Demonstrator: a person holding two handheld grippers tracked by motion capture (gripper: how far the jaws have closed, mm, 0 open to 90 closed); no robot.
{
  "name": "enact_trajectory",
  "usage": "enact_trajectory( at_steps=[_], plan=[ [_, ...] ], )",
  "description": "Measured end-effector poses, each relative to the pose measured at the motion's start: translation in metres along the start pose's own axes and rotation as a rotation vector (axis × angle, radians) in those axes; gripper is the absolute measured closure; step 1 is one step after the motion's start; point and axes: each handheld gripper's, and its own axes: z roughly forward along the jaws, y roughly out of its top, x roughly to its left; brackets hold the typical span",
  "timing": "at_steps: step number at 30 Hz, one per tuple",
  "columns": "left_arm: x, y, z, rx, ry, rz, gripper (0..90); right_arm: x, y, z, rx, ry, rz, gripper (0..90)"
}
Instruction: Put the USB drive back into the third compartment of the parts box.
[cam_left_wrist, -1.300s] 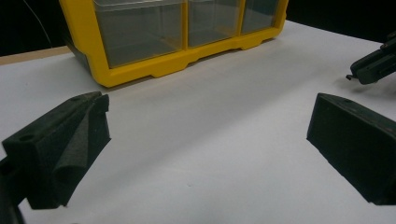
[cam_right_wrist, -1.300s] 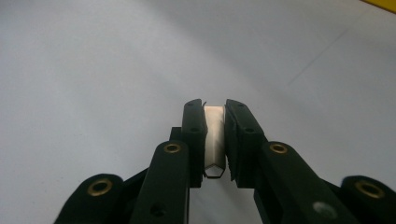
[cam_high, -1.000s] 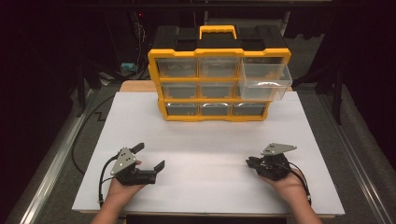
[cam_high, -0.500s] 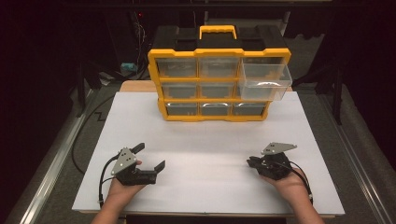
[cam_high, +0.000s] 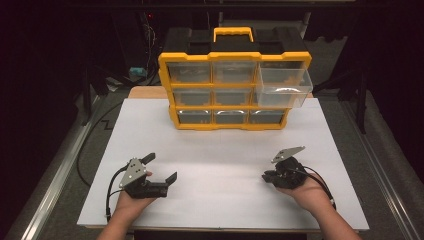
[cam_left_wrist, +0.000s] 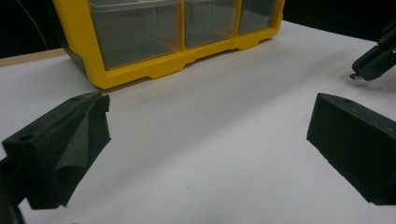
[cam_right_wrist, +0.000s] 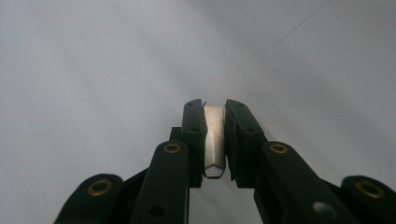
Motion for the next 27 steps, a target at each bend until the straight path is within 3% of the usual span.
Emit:
enact_trajectory(
  at_steps=[10, 27],
  plan=[
    [-0.001, -0.001, 0.002, -0.001, -0.002, 0.001, 0.4, -0.001, 0.012, -0.003, 0.091, 0.029, -0.065, 80.1],
    [-0.003, -0.001, 0.001, -0.011, -0.018, 0.022, 0.4, -0.004, 0.024, -0.01, 0.212, 0.067, -0.12, 80.2]
  ],
)
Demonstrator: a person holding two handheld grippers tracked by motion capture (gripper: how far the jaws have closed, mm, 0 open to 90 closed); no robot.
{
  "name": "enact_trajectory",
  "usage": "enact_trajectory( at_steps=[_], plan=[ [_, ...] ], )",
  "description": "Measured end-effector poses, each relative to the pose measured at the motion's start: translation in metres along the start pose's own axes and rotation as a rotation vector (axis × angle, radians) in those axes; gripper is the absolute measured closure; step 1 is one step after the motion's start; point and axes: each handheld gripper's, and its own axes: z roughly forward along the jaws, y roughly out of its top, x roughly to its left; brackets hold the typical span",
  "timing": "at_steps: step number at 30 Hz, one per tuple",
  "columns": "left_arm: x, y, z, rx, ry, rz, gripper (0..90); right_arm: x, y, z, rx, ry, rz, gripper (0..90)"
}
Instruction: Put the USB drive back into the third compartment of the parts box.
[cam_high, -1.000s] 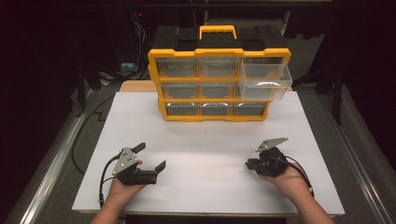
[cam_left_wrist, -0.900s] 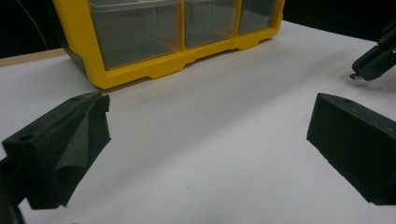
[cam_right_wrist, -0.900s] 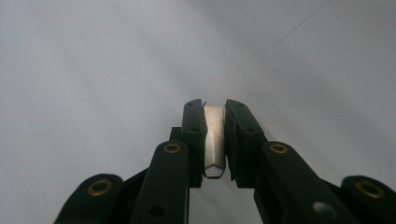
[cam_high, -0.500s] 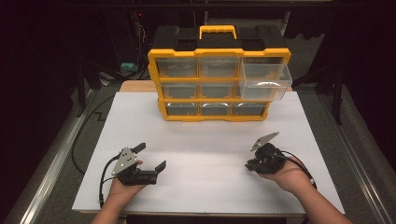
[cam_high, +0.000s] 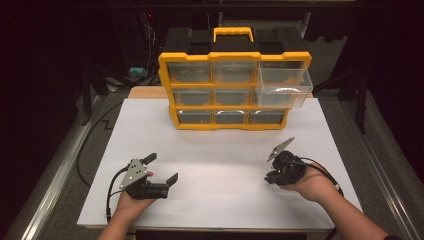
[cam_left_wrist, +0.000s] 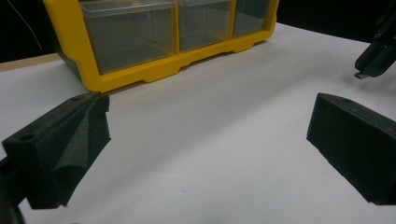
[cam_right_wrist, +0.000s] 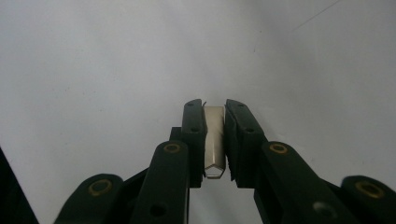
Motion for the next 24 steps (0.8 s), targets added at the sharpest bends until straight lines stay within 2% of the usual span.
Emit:
enact_trajectory(
  at_steps=[15, 24],
  plan=[
    [-0.003, -0.001, 0.0, 0.004, -0.008, 0.012, 0.4, -0.005, 0.011, -0.024, 0.061, 0.051, -0.01, 80.2],
    [-0.003, -0.001, 0.0, 0.005, -0.015, 0.016, 0.4, -0.009, 0.018, -0.04, 0.098, 0.048, -0.015, 80.2]
  ],
)
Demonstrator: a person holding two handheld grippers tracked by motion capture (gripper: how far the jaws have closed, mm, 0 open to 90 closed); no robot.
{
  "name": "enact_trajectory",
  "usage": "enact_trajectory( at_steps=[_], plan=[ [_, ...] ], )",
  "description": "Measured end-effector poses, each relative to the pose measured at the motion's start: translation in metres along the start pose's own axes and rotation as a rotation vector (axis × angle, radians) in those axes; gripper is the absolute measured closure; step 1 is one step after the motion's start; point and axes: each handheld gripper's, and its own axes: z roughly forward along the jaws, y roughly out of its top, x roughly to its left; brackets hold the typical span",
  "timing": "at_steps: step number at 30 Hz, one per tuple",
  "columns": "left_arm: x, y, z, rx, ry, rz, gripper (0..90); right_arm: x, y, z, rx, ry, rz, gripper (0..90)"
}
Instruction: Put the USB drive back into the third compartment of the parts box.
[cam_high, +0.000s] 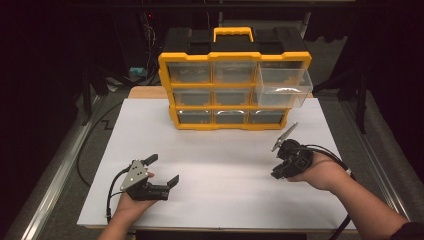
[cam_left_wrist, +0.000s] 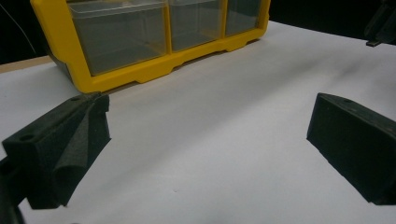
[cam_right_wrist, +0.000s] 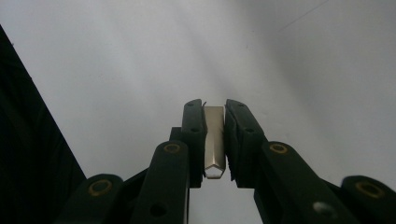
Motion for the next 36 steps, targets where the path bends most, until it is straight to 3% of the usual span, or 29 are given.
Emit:
enact_trajectory(
  at_steps=[17, 36],
  plan=[
    [-0.001, 0.0, 0.0, -0.001, -0.006, -0.002, 0.4, -0.002, 0.011, -0.035, 0.019, -0.025, -0.037, 80.2],
    [-0.001, 0.0, 0.0, -0.004, -0.01, 0.005, 0.4, -0.003, 0.029, -0.073, 0.036, -0.019, -0.069, 80.1]
  ],
)
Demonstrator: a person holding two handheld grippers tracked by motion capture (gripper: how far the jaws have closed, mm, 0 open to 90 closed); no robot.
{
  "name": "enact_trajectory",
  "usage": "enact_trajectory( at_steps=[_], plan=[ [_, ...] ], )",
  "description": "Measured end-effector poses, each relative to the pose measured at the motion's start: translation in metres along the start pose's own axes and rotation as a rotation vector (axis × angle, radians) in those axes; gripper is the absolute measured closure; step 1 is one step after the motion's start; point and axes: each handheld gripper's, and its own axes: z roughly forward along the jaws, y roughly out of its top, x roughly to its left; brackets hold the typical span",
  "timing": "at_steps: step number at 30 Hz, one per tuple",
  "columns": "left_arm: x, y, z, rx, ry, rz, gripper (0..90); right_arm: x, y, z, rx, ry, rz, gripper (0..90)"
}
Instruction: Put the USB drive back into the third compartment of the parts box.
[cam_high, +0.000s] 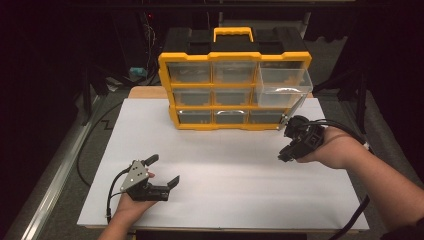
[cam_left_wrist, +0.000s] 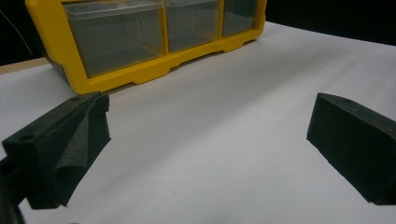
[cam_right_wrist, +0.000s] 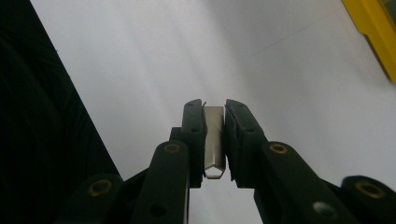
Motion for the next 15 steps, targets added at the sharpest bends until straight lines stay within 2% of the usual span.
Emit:
enact_trajectory(
  at_steps=[15],
  plan=[
    [0.0, 0.0, 0.0, -0.002, -0.001, 0.001, 0.4, -0.004, 0.016, -0.036, -0.014, 0.022, -0.013, 80.1]
  ],
)
